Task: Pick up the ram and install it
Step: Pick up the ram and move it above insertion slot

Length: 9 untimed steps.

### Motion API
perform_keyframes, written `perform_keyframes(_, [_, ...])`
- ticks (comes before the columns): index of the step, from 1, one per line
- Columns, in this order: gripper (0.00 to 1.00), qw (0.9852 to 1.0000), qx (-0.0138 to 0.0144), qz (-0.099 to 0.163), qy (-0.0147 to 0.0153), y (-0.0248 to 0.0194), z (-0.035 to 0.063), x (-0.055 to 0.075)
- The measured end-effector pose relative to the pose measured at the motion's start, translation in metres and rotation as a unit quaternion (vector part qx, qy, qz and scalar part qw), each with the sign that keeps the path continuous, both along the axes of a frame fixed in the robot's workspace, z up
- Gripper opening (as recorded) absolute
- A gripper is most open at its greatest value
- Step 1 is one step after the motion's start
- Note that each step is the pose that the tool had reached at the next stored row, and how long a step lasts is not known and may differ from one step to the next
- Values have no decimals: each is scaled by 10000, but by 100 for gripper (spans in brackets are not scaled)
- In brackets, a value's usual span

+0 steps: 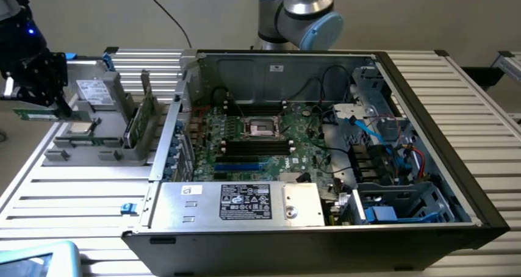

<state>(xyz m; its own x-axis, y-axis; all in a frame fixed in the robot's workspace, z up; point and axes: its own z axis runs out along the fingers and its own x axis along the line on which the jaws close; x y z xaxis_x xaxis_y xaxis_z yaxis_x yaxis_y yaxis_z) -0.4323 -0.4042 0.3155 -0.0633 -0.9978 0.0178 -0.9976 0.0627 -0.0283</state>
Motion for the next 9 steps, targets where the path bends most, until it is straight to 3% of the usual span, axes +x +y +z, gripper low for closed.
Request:
perform_keyframes(4, [13,10000,-2,5,-2,-2,132,18])
perform_keyframes(9, [13,10000,60,7,-2,-40,238,108])
